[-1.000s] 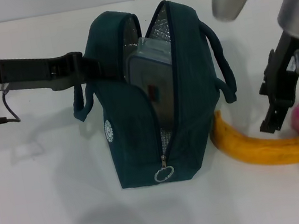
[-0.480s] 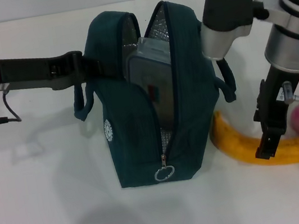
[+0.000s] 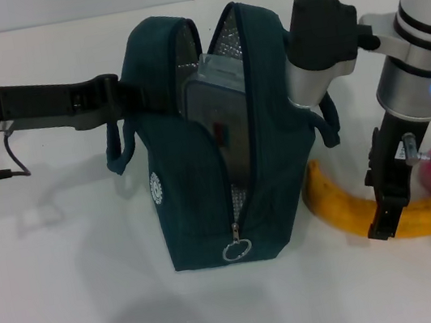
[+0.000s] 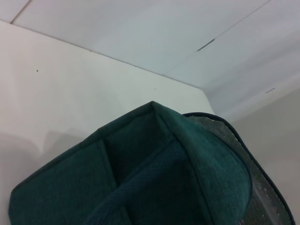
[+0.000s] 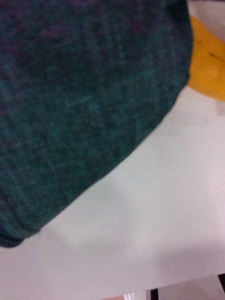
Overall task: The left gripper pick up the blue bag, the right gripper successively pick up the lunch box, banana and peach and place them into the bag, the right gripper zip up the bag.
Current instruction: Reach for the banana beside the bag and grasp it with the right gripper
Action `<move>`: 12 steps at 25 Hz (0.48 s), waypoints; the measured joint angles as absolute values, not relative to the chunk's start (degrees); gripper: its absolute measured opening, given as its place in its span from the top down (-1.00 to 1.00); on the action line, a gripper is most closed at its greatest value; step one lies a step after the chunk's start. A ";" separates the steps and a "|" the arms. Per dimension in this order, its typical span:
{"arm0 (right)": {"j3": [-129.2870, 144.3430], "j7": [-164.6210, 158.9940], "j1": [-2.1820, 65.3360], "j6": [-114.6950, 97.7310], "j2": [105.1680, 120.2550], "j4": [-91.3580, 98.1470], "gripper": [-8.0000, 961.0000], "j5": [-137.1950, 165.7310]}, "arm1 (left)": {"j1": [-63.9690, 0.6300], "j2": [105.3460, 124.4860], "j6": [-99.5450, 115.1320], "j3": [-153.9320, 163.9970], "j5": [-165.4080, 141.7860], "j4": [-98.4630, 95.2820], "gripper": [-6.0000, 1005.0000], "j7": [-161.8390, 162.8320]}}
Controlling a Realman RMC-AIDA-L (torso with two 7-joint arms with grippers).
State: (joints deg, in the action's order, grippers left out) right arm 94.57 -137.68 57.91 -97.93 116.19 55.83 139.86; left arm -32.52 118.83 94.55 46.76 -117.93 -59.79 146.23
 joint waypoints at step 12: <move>97.05 -137.72 58.26 -95.69 116.19 53.36 -0.76 138.50 | -32.62 118.92 94.13 46.78 -117.94 -59.76 0.90 146.08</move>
State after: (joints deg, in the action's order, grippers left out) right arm 97.05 -137.73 58.26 -95.69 116.19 53.36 138.50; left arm -32.62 118.92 94.13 46.78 -117.94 -59.76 146.08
